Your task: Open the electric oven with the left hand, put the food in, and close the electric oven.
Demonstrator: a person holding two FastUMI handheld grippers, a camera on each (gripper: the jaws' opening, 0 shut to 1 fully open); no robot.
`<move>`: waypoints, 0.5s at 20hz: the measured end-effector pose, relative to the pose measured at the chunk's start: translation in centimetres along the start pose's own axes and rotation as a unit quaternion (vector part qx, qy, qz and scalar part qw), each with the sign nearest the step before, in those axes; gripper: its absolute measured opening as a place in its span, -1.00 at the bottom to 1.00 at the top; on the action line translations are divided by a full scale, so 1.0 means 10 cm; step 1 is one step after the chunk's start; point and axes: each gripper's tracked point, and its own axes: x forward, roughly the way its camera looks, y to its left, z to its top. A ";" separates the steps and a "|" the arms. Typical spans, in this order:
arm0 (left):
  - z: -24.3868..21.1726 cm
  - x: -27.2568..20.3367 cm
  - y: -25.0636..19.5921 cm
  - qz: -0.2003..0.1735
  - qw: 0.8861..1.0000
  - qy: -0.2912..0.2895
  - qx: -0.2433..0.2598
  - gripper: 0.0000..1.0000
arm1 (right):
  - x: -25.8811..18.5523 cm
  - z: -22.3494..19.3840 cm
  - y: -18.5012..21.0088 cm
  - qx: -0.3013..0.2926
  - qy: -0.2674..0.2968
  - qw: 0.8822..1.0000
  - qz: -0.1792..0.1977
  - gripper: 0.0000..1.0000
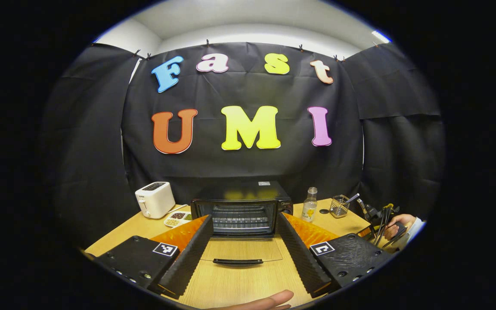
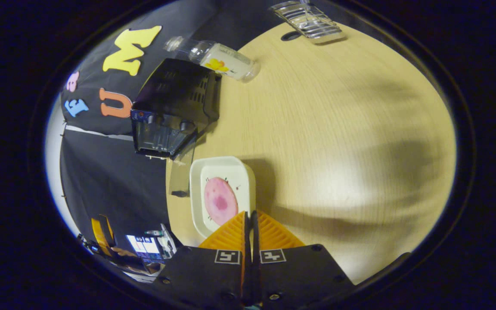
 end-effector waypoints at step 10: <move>-0.17 -0.11 0.97 0.034 0.999 0.001 -0.033 0.91 | 0.40 0.07 1.40 -0.046 -0.005 0.999 -0.017 -0.93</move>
